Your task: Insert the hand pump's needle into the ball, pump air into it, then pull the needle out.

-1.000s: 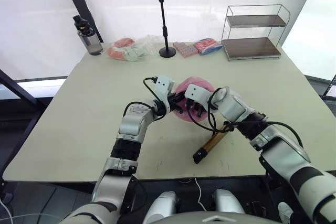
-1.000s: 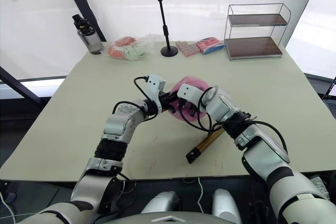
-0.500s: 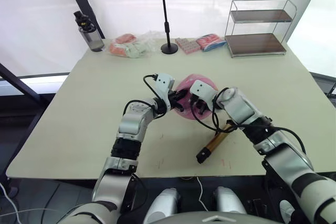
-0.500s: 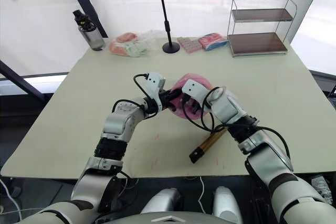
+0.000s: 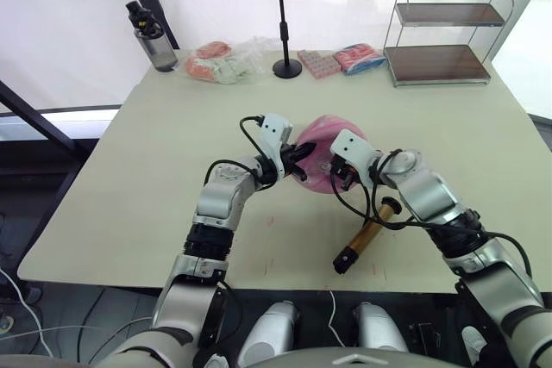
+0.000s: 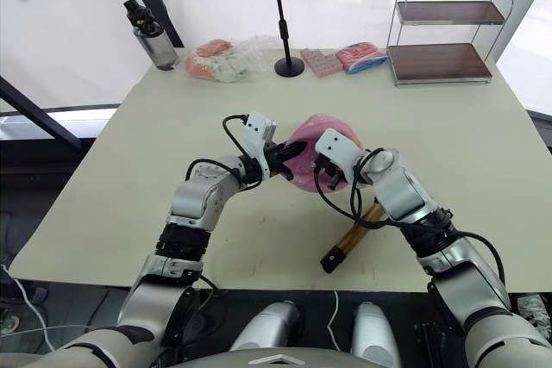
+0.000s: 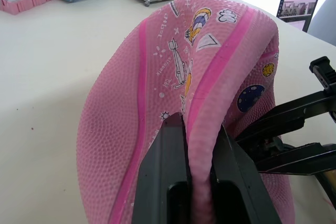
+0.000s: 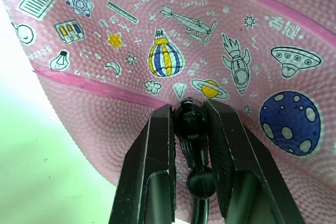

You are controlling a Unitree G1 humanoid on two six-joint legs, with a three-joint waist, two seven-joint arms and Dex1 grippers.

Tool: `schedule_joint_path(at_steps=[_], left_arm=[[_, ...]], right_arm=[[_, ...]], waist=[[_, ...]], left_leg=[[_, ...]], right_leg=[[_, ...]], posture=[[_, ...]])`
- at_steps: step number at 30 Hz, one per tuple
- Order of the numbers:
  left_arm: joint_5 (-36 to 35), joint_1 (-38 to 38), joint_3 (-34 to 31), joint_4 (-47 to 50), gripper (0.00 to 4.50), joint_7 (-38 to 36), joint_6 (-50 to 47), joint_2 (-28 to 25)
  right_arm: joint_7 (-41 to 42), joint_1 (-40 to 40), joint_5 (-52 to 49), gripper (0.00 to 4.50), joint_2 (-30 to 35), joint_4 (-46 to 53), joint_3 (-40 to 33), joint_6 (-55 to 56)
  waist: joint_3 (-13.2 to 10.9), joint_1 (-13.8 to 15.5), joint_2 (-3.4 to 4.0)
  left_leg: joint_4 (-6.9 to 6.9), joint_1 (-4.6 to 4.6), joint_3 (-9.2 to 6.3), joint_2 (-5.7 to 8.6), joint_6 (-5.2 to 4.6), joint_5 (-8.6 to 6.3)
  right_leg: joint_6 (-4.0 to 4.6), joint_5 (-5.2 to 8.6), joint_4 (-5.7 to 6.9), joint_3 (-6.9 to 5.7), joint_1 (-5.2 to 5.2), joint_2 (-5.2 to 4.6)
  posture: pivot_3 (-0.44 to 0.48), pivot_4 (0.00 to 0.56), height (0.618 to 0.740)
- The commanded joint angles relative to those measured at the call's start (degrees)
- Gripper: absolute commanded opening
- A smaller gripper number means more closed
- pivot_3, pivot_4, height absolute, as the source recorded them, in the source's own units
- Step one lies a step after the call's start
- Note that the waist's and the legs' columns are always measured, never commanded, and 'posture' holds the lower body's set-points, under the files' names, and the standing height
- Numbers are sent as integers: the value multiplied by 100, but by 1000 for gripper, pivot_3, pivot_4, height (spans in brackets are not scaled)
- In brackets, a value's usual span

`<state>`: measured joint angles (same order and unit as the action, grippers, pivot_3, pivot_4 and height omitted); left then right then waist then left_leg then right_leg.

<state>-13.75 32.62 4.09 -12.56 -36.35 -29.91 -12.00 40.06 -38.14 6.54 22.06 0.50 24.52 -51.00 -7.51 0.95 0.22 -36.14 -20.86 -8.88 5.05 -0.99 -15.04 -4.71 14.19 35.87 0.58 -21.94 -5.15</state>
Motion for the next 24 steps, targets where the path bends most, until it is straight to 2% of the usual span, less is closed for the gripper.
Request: schedule_joint_path(at_steps=[1,6,11,15,24], left_arm=[[194,-294,183,-582,0,66,-264,-64],[197,-273,198,-621,0,64,-229,-59],[208,-268,214,-608,0,63,-209,-62],[208,-270,229,-583,0,53,-203,-75],[208,-266,237,-576,0,45,-184,-67]], right_arm=[[-236,97,144,330,211,-152,-173,-159],[-256,115,63,330,226,-131,-202,-81],[-306,132,-20,2703,272,-111,-304,37],[-295,199,-183,4354,350,60,-421,177],[-171,673,-680,4436,654,932,-966,547]], waist=[[-10,1,-3],[-19,1,-4],[-34,-14,-12],[-39,-13,-18],[-56,2,-22]], left_leg=[[0,-1,-1,0,0,0],[0,-1,-6,1,-1,0],[0,-2,-9,2,0,1],[-1,0,-10,0,0,1],[-2,-10,-11,2,7,6]], right_leg=[[0,0,0,-1,0,0],[0,0,0,-7,1,0],[0,0,0,-9,1,-1],[-1,0,1,-9,2,1],[-1,0,-1,-11,-1,-1]], posture=[[0,150,740],[0,150,740],[0,150,740],[0,150,740],[0,150,740]])
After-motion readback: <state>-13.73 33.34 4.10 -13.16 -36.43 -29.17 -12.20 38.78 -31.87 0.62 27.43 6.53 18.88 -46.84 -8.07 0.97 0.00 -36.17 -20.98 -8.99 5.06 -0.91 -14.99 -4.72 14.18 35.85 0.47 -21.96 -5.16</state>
